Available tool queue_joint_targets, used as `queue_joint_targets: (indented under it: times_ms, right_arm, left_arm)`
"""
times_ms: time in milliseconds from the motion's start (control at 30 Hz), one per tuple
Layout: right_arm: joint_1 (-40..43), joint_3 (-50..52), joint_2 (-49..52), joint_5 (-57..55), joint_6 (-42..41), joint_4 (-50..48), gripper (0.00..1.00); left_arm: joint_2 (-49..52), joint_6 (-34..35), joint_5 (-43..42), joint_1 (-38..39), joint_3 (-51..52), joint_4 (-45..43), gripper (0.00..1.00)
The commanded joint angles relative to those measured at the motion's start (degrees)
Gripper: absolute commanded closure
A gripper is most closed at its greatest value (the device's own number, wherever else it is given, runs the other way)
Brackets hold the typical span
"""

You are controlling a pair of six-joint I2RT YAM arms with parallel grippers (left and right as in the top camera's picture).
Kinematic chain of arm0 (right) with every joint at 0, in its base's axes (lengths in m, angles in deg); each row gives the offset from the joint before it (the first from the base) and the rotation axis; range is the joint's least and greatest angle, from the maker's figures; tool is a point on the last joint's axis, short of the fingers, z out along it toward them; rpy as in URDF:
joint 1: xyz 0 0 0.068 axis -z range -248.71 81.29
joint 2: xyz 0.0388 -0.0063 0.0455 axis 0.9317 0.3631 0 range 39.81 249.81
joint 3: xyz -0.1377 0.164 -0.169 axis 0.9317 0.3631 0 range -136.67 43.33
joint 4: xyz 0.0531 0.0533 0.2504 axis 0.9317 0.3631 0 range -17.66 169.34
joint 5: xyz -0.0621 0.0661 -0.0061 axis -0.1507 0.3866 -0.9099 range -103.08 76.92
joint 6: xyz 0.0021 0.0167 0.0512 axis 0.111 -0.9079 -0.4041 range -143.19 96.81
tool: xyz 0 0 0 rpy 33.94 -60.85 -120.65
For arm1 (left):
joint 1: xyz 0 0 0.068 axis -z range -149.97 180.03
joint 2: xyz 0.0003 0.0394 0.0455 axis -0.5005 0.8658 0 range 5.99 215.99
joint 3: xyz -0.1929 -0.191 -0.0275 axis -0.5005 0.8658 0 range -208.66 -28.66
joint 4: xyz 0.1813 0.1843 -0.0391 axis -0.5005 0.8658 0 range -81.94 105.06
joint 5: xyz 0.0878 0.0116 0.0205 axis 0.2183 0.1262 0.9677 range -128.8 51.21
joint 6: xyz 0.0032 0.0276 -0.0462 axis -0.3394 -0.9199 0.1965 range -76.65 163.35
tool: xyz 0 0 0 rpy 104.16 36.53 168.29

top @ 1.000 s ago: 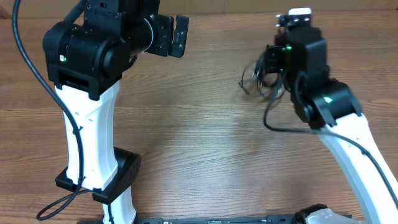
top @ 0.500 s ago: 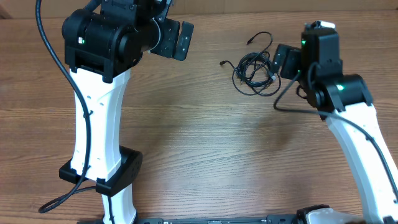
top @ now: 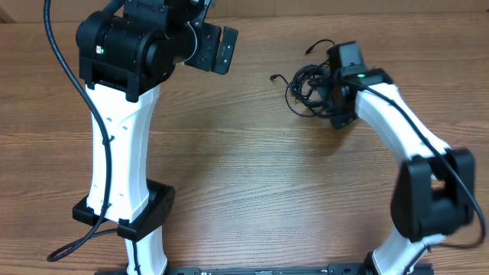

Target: Untangle cables

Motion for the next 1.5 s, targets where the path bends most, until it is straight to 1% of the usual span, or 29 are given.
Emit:
queue_joint_targets:
  times_ms: [0, 233, 367, 400, 433, 467, 600, 700, 767, 900, 1000, 1067, 1133, 1200, 1300, 1367, 1467]
  right_arm:
    - [0.1, 0.1, 3.1, 2.4, -11.3, -2.2, 0.15]
    - [1.3, 0.1, 9.6, 2.1, -11.2, -4.1, 0.15]
    - [2.5, 0.1, 12.3, 2.1, -9.5, -4.5, 0.17]
    - [2.8, 0.1, 12.5, 2.1, -8.9, -4.5, 0.24]
    - [3.0, 0.1, 12.7, 2.1, -8.2, -4.7, 0.66]
    - [3.1, 0.1, 12.7, 2.1, -8.2, -4.5, 0.96]
    - [3.3, -1.0, 11.8, 4.9, -5.5, -4.2, 0.96]
    - [3.3, -3.2, 9.2, 4.3, -4.5, -0.8, 0.96]
    - [3.3, -5.1, 6.3, 3.8, -1.3, 1.2, 0.96]
    - [2.8, -9.4, -2.2, 2.9, 9.2, 3.2, 0.96]
    - [2.0, -12.5, -8.9, 3.0, 20.2, 3.2, 0.96]
    - [1.3, -14.1, -13.4, 3.4, 27.5, 3.2, 0.96]
    - [0.4, -15.0, -17.0, 3.9, 33.2, 3.2, 0.96]
    - [-0.7, -15.2, -20.3, 4.0, 38.7, 3.5, 0.96]
    - [-2.8, -15.2, -24.7, 4.0, 48.3, 3.9, 0.96]
    - [-4.5, -15.2, -27.3, 4.0, 56.3, 3.9, 0.96]
    - [-6.5, -15.2, -29.6, 4.0, 65.4, 4.2, 0.96]
  left_arm:
    - [0.1, -0.9, 0.6, -0.3, -0.1, 0.1, 0.0]
    - [0.1, -0.9, 0.6, -0.3, -0.1, 0.1, 0.0]
    - [0.1, -0.9, 0.6, -0.3, -0.1, 0.1, 0.0]
    - [0.1, -0.9, 0.6, -0.3, -0.1, 0.1, 0.0]
    - [0.1, -0.9, 0.6, -0.3, -0.1, 0.1, 0.0]
    - [0.1, -0.9, 0.6, -0.3, -0.1, 0.1, 0.0]
    - [0.1, -0.9, 0.6, -0.3, -0.1, 0.1, 0.0]
    - [0.1, -0.9, 0.7, -0.3, -0.1, 0.1, 0.0]
    - [0.1, -0.9, 0.7, -0.3, -0.1, 0.1, 0.0]
    - [0.1, -0.9, 2.7, -0.5, -0.1, 0.1, 0.0]
    - [0.2, -0.9, 4.1, -0.7, 0.1, -0.2, 0.0]
    - [0.6, -0.9, 3.7, -0.7, 0.4, -0.8, 0.0]
    - [1.3, -1.0, 2.8, -0.6, 1.0, -1.6, 0.0]
    - [2.5, -2.9, -0.5, -0.6, 1.4, -2.1, 0.0]
    - [5.2, -10.3, -11.9, -0.7, 1.9, -2.2, 0.0]
    - [7.7, -14.3, -18.9, -0.7, 2.0, -2.0, 0.0]
    - [11.2, -17.5, -24.6, -0.7, 2.1, -1.7, 0.0]
